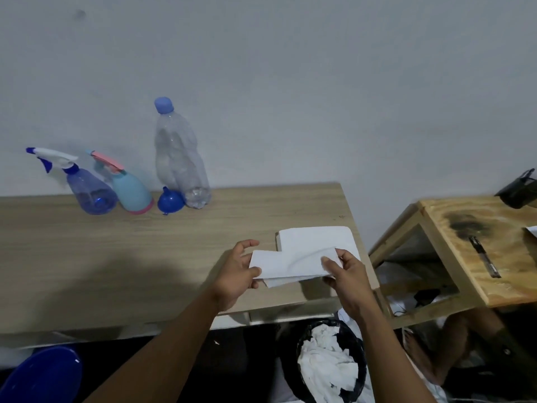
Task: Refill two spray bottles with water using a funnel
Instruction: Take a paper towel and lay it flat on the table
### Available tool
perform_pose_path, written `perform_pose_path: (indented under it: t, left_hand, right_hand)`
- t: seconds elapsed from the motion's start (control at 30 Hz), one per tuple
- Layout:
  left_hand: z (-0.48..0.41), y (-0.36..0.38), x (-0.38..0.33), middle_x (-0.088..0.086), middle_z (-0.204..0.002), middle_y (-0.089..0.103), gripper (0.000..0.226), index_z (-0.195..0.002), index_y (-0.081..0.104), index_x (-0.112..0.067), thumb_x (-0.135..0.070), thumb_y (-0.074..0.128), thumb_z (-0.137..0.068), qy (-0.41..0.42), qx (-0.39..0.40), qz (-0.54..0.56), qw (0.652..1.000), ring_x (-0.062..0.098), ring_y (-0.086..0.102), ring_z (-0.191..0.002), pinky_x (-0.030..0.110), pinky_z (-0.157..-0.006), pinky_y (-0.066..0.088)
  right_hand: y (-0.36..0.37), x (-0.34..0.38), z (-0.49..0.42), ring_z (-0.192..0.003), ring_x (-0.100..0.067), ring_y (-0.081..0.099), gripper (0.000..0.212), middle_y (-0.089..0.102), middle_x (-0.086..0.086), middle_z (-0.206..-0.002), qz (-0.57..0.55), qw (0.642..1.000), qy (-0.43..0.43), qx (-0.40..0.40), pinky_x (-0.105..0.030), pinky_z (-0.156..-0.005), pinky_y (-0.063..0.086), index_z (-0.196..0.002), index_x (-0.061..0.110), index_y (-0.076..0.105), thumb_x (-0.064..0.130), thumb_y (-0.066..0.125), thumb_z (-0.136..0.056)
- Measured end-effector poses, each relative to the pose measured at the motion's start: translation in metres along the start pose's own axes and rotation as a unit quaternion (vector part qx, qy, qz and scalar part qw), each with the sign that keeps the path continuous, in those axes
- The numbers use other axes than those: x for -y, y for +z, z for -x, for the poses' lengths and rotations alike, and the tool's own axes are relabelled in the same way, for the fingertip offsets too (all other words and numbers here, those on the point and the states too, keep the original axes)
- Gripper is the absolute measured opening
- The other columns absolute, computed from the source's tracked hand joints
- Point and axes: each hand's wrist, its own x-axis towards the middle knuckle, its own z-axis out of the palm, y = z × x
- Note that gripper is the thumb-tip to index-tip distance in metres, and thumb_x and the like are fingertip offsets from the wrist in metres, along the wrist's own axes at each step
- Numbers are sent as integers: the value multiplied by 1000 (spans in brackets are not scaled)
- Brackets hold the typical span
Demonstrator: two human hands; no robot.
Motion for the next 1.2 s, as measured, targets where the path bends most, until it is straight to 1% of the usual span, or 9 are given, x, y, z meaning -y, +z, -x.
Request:
perform_pose_path:
  t: [0.23,0.37,0.43,0.5,0.57,0.73,0.93,1.07,1.2]
  left_hand:
    - [27,-98,-2,8,-120,66,59,-121,62,-39,4,61,-80,17,-79,-67,994,18,62,-69,32,-62,51]
    - [30,-168,19,-11,-127,65,73,-124,52,-59,-21,71,-65,28,-92,-97,991,14,65,-110,41,-92,55]
    - [35,-204,24,-14,-131,62,84,-135,46,-52,-24,72,-61,40,-88,-93,991,11,60,-120,45,-105,47]
    - [56,-230,8,-8,-135,60,89,-147,40,-31,-11,70,-65,39,-84,-65,994,12,58,-123,42,-109,43]
    - [71,-260,0,-1,-139,56,87,-149,35,-17,3,65,-71,40,-82,-32,995,14,55,-126,33,-106,43]
    - [82,-347,-1,1,-145,50,81,-151,30,-14,22,53,-82,30,-85,23,996,15,51,-130,24,-101,42]
    - [95,-409,-15,0,-143,52,77,-151,29,-23,18,48,-88,22,-91,100,991,22,53,-127,36,-95,45]
    - [95,-442,-17,1,-134,58,73,-151,30,-20,15,49,-90,15,-100,141,985,26,59,-112,43,-88,46]
    - [92,-459,-16,4,-136,57,69,-150,32,-20,14,45,-91,13,-99,181,978,24,59,-108,38,-82,50]
  right_hand:
    - [91,5,0,-91,-24,66,47,70,-8,-110,69,993,-58,78,-42,-74,54,-115,37,55,-4,57,-92]
    - [150,5,9,-88,-12,65,40,64,10,-121,154,978,-87,112,-48,-86,58,-108,29,70,-3,53,-92]
    - [183,2,13,-91,-5,65,35,61,19,-120,185,971,-93,121,-48,-91,57,-114,24,69,-1,55,-93]
    - [219,-3,15,-106,-16,66,33,62,11,-127,224,961,-110,123,-51,-94,56,-117,22,67,3,60,-91]
    - [258,-10,20,-111,-25,64,38,59,4,-134,269,947,-119,129,-52,-93,55,-122,22,64,6,65,-89]
    - [350,-23,31,-110,-26,62,49,59,-3,-132,331,929,-110,122,-49,-97,54,-132,18,59,4,64,-86]
    - [424,-24,50,-84,-20,62,52,56,-3,-121,295,944,-26,147,-29,-49,54,-136,25,49,6,63,-90]
    - [454,-25,50,-77,-25,65,71,48,-4,-135,313,937,-19,157,-25,-47,51,-148,20,38,-3,60,-86]
    - [472,-28,50,-77,-26,63,60,57,-10,-105,279,952,-22,122,-30,-55,56,-140,12,44,-5,66,-87]
